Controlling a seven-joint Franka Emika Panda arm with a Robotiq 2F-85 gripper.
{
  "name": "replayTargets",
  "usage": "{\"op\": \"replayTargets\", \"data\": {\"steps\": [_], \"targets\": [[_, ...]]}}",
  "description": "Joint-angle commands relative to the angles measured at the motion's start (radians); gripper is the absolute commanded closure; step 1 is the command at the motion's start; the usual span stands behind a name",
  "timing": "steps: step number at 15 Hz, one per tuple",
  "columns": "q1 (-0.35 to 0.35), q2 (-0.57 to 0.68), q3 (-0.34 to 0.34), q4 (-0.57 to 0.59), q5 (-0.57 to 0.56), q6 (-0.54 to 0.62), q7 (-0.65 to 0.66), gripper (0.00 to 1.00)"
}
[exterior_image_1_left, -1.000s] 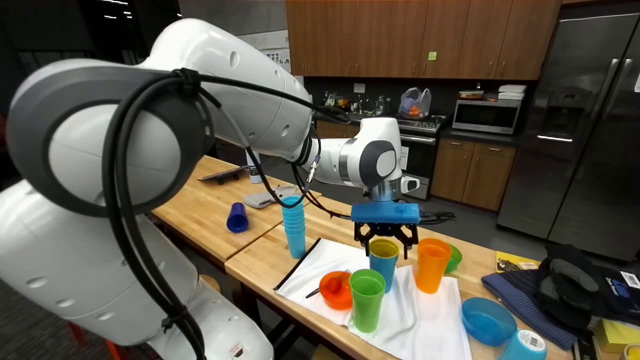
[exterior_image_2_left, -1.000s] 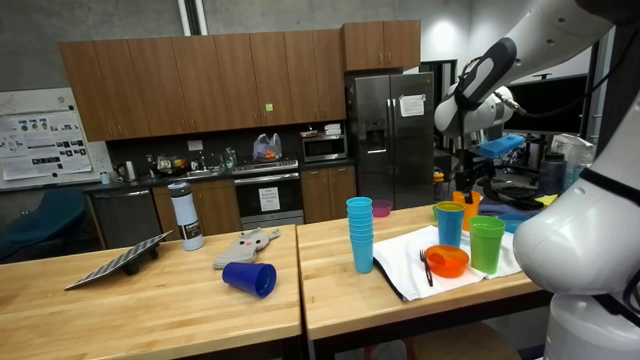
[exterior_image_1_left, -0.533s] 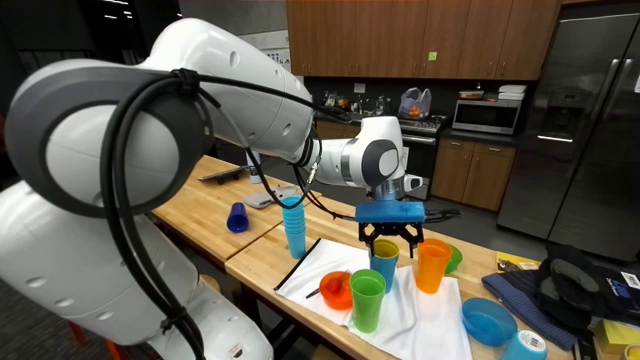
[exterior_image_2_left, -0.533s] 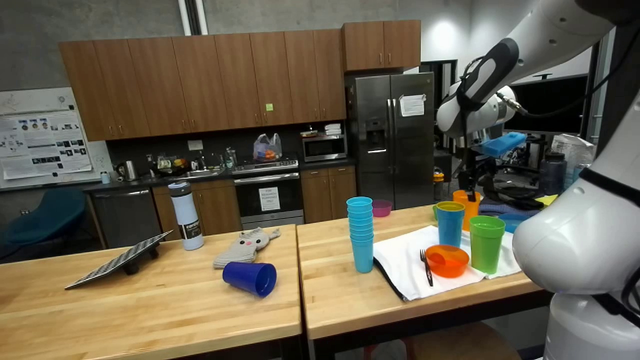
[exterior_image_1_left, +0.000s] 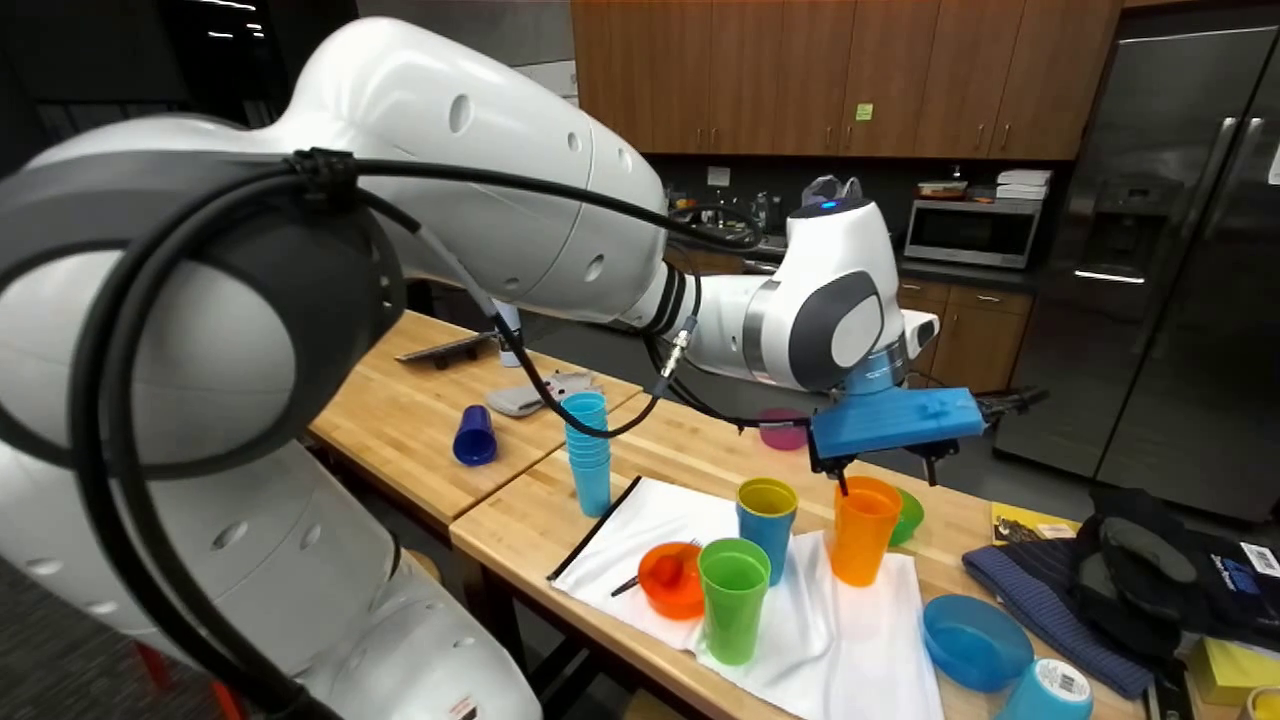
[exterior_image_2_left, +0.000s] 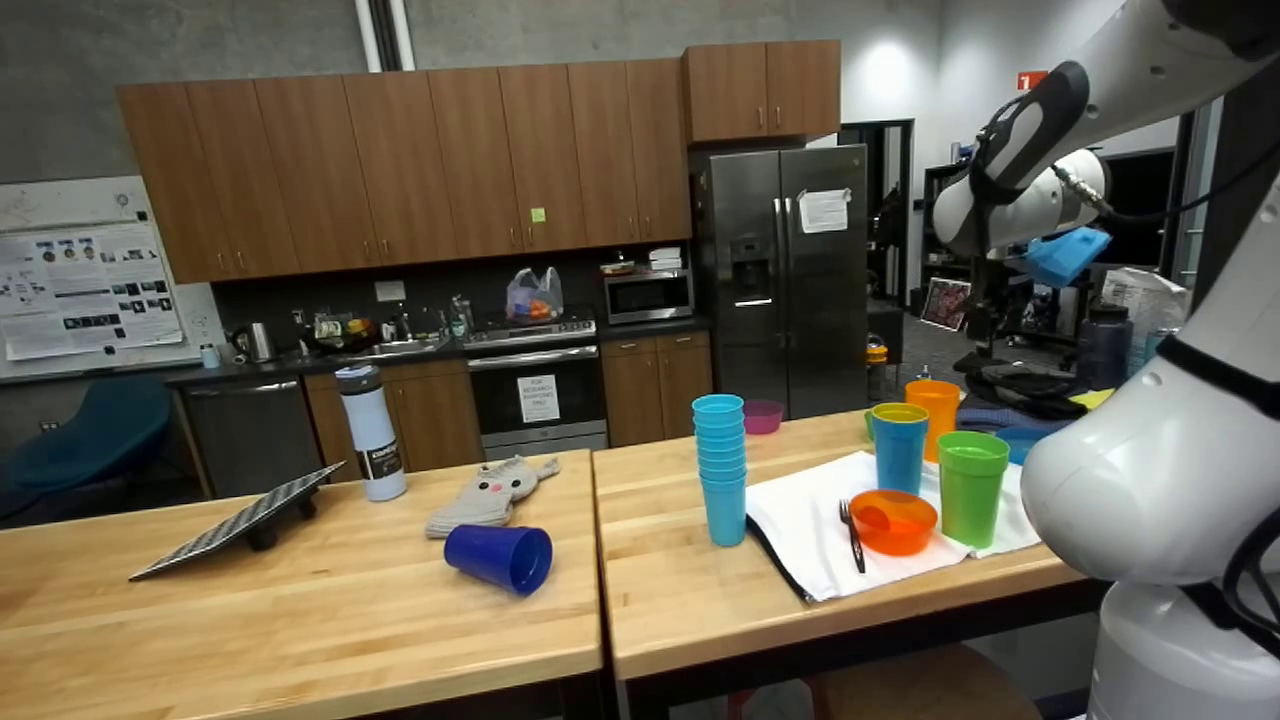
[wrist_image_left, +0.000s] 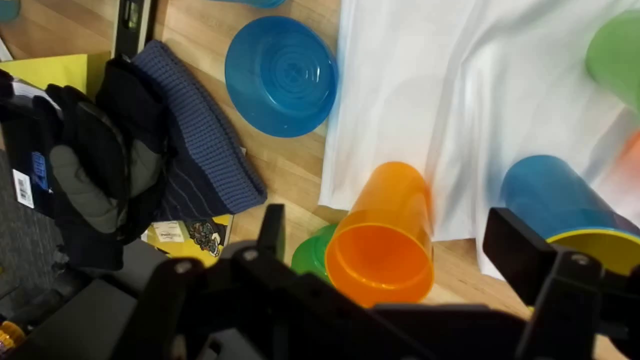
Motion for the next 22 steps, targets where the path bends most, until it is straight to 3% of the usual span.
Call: {"op": "replayTargets", "data": {"steps": [1, 8, 13, 17, 22], "targets": [[0.023, 0.026, -0.027, 0.048, 0.132, -0.014, -0.094, 0.0], [0.083, 0.09, 0.05, 0.115, 0.282, -0.063, -0.07, 0.0], [0.124, 0.184, 0.153, 0.192, 0.277, -0.089, 0.034, 0.0], [0.155, 0.33, 0.238, 0.313, 0.26, -0.298, 0.133, 0.0], [0.147, 0.455, 0.282, 0.428, 0.26, -0.512, 0.306, 0.0]]}}
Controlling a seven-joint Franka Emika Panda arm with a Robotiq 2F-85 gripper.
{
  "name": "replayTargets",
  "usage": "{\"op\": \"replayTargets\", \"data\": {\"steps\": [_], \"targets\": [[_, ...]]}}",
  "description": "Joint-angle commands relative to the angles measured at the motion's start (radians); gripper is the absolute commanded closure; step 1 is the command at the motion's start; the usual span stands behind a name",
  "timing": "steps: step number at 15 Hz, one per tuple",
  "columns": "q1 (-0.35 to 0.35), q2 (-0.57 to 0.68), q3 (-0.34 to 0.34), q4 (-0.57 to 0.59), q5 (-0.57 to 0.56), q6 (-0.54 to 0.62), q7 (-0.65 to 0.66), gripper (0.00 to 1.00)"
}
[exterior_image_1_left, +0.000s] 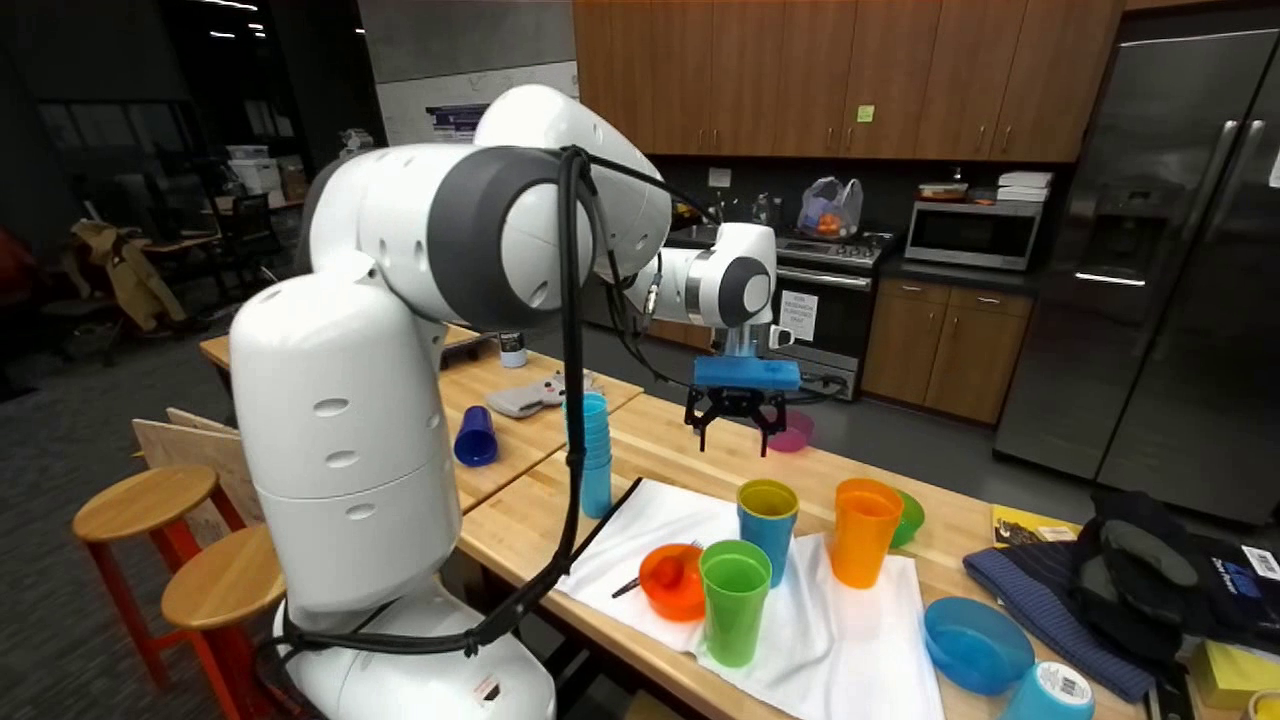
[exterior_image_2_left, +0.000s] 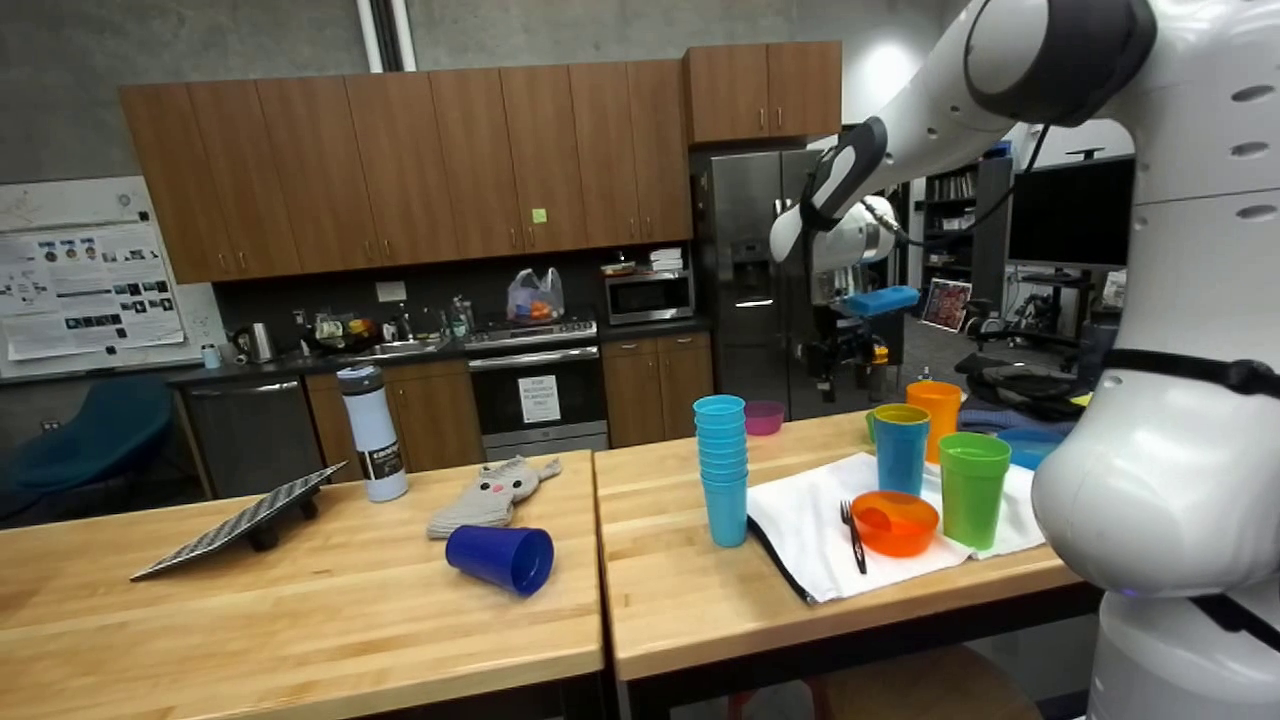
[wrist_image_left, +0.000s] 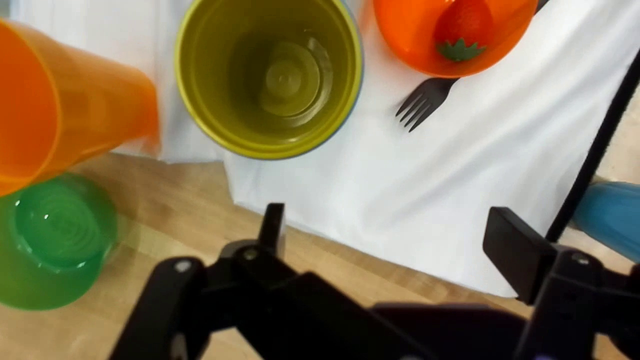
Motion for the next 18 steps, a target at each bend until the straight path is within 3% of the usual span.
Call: {"op": "replayTargets", "data": {"steps": [1, 5, 11, 16, 17, 18], "targets": [[-0.017, 0.07, 0.007, 0.096, -0.01, -0.141, 0.117, 0.0], [-0.032, 0.046, 0.0, 0.112, -0.019, -0.229, 0.203, 0.0], [-0.025, -0.055, 0.01, 0.073, -0.141, -0.323, 0.287, 0.0], [-0.018, -0.112, 0.025, -0.015, -0.207, -0.294, 0.305, 0.0], [-0.021, -0.066, 0.022, 0.043, -0.184, -0.318, 0.3, 0.0], [-0.02, -0.074, 0.024, 0.027, -0.188, -0.315, 0.3, 0.0]]}}
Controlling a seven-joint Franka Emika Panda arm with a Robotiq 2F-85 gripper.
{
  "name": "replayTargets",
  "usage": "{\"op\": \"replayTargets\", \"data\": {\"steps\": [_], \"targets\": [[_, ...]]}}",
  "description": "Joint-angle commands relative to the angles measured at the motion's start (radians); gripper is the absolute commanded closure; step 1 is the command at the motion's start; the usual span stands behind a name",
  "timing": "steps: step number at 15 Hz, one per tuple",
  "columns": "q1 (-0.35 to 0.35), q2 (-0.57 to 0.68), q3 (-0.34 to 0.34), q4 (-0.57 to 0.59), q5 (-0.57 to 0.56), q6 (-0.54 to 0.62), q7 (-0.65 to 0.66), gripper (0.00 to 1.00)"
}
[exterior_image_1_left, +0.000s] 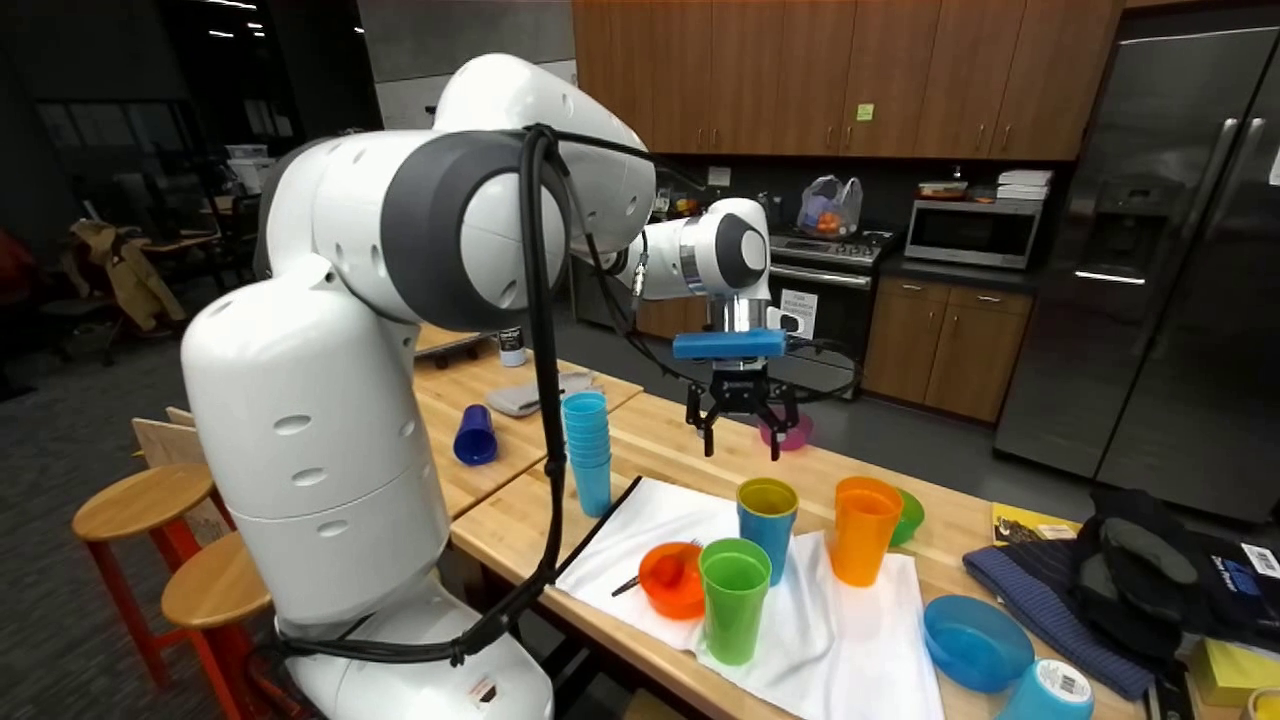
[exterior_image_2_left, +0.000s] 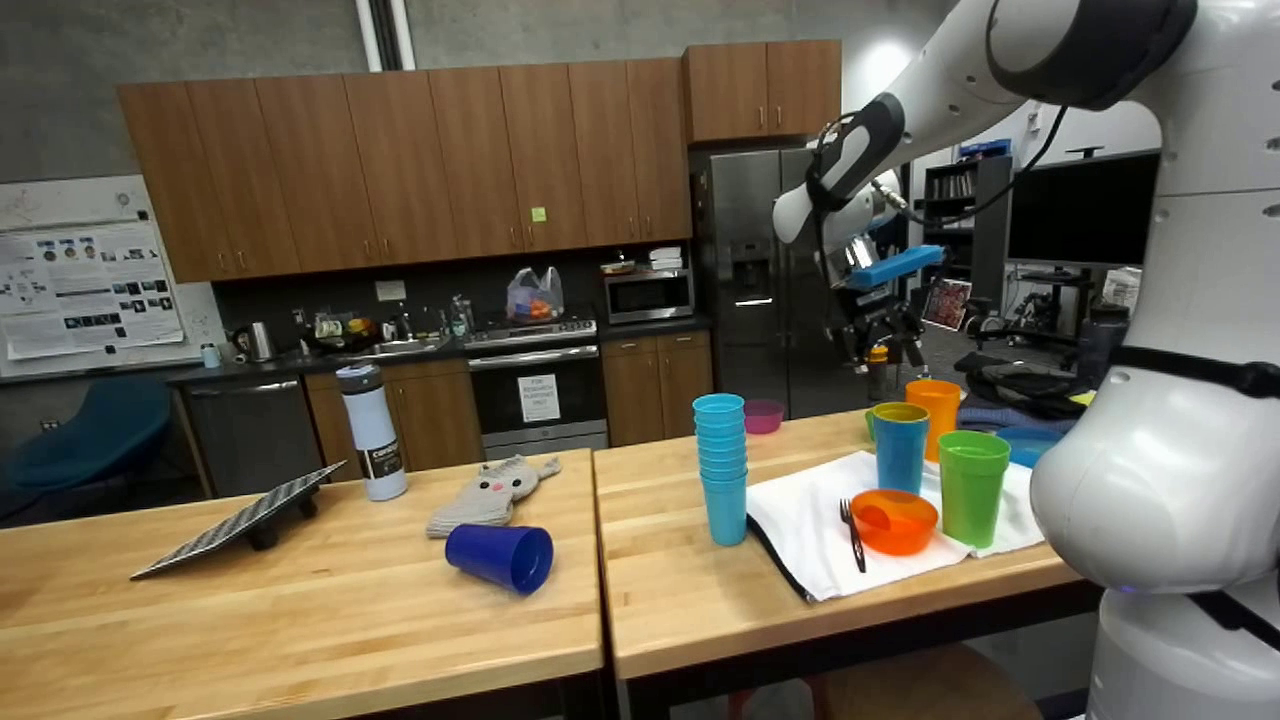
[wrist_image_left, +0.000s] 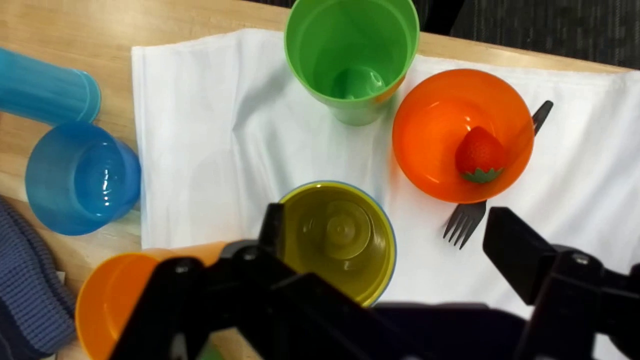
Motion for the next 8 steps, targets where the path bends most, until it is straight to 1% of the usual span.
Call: {"op": "replayTargets", "data": {"steps": [1, 6, 7, 8], "targets": [[-0.001, -0.003, 0.003, -0.008, -0.001, 0.0, 0.0, 0.0], [0.002, 0.0, 0.006, -0.027, -0.015, 0.015, 0.022, 0.0], [0.003, 0.001, 0.008, -0.04, -0.016, 0.031, 0.033, 0.0], [0.006, -0.006, 0.011, -0.068, -0.005, 0.073, 0.026, 0.0]]}}
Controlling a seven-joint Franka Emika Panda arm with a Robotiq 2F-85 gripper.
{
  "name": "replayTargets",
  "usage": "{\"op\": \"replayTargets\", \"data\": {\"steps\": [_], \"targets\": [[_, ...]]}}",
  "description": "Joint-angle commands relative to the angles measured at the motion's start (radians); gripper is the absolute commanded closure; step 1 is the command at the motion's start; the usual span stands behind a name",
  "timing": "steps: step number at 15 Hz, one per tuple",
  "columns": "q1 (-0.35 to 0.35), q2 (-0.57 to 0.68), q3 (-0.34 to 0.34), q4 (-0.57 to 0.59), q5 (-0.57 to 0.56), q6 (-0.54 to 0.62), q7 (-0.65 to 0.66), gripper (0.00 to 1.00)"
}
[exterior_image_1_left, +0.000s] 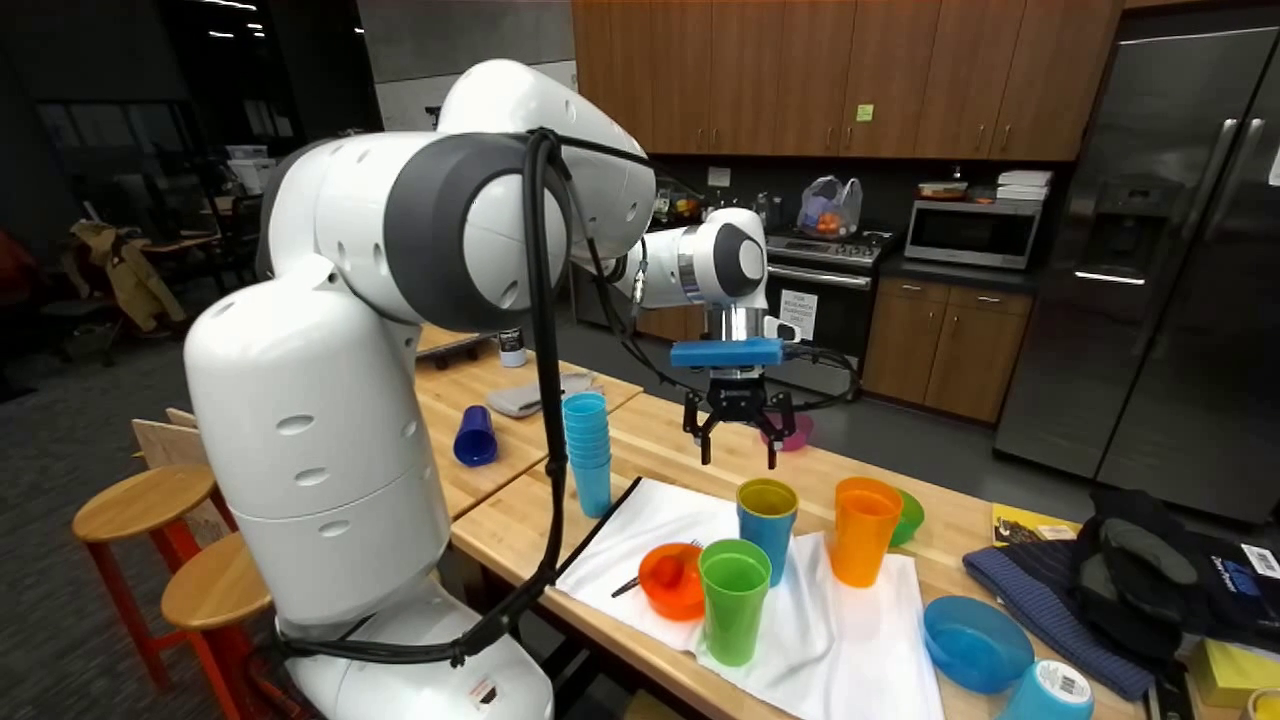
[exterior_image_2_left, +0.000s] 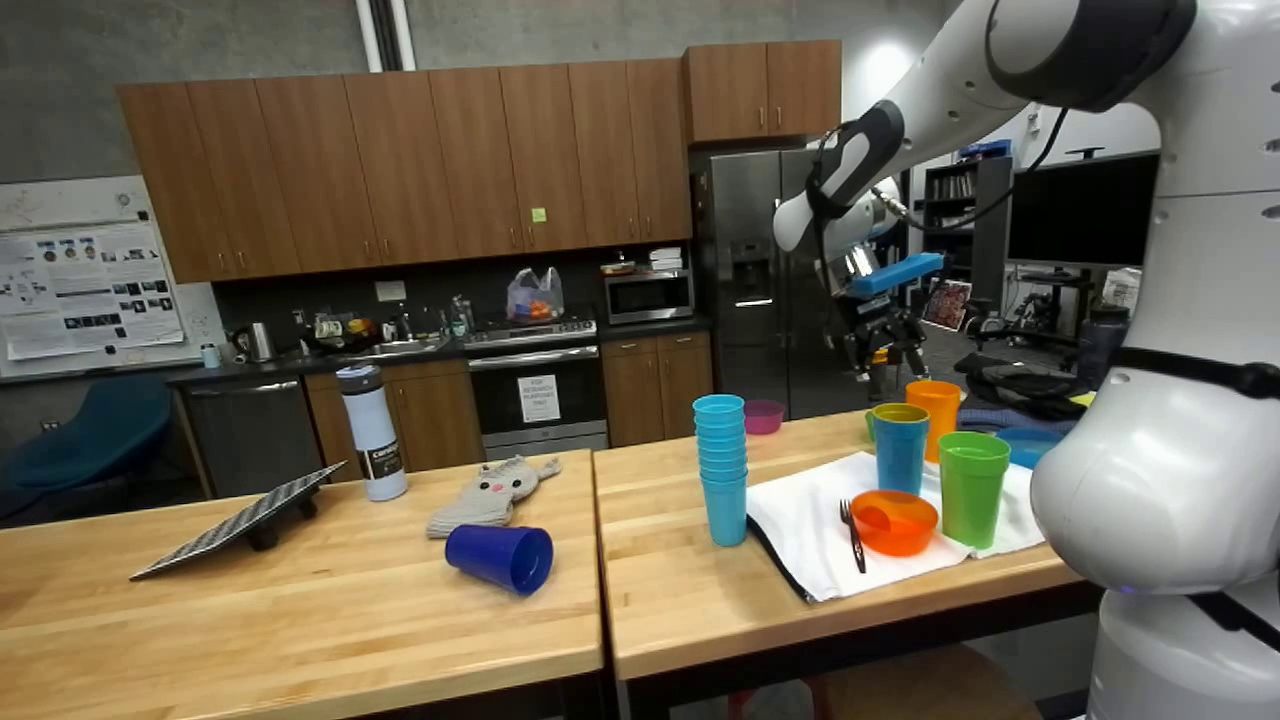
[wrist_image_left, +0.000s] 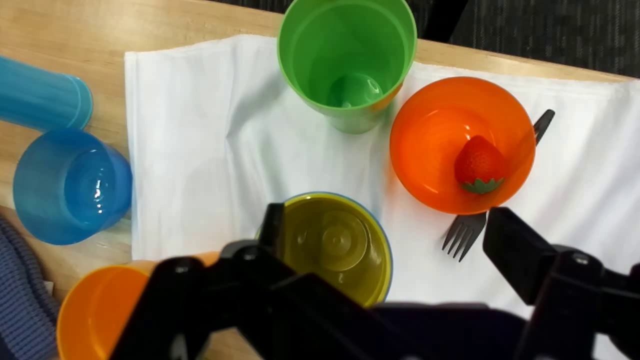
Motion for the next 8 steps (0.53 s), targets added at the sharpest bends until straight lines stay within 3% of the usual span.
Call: {"op": "replayTargets", "data": {"steps": [1, 8], "targets": [[0.009, -0.011, 0.012, -0.066, -0.016, 0.099, 0.04, 0.0], [0.019, -0.024, 0.031, -0.194, -0.061, 0.352, 0.13, 0.0]]}}
